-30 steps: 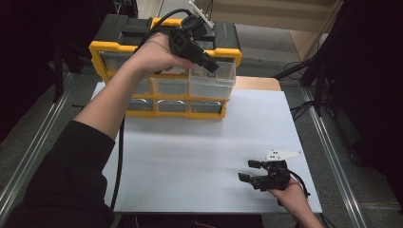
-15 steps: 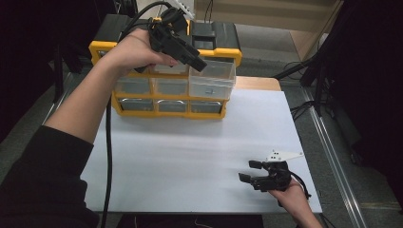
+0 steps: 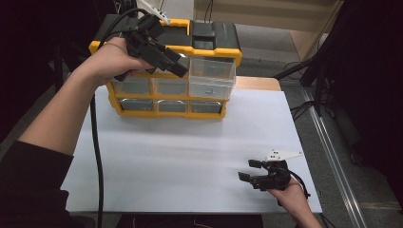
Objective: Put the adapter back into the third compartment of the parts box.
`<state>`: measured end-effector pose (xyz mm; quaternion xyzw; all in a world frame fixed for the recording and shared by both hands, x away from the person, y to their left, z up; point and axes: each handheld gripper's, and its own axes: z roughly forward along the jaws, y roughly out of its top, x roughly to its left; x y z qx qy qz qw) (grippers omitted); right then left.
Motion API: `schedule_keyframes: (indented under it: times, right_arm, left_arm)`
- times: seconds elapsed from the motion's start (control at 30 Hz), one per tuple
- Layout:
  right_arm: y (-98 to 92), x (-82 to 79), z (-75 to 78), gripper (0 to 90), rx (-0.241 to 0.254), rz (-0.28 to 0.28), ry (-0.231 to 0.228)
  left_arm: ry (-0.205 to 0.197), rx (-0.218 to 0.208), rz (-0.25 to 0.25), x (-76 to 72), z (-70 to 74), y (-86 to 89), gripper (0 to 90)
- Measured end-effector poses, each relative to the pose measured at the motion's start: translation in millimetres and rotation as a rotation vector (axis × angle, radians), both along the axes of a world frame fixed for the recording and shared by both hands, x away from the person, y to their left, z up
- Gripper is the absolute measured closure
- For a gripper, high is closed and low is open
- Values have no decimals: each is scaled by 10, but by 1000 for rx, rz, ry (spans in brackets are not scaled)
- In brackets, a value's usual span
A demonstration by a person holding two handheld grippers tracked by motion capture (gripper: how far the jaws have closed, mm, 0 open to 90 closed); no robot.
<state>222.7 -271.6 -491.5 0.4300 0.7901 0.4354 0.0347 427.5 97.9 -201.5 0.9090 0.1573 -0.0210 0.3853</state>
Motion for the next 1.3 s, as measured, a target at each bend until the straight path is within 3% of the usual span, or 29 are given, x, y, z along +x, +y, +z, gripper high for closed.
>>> schedule_keyframes:
  times: [0.3,0.47,0.6,0.77,1.3]
  right_arm:
    - [7,7,-1,240,-4,2,2]
    - [7,4,1,240,-2,0,2]
    - [5,0,3,240,-3,0,2]
    - [10,3,5,240,-3,-2,2]
    - [0,9,5,240,-7,-11,-2]
  left_arm:
    - [-21,-4,58,-86,-208,143,263]
    - [-29,-1,58,-155,-337,221,263]
    - [-40,-36,40,-231,-476,304,263]
    - [-34,-21,70,-288,-672,375,263]
    - [-46,-21,99,-453,-1105,410,263]
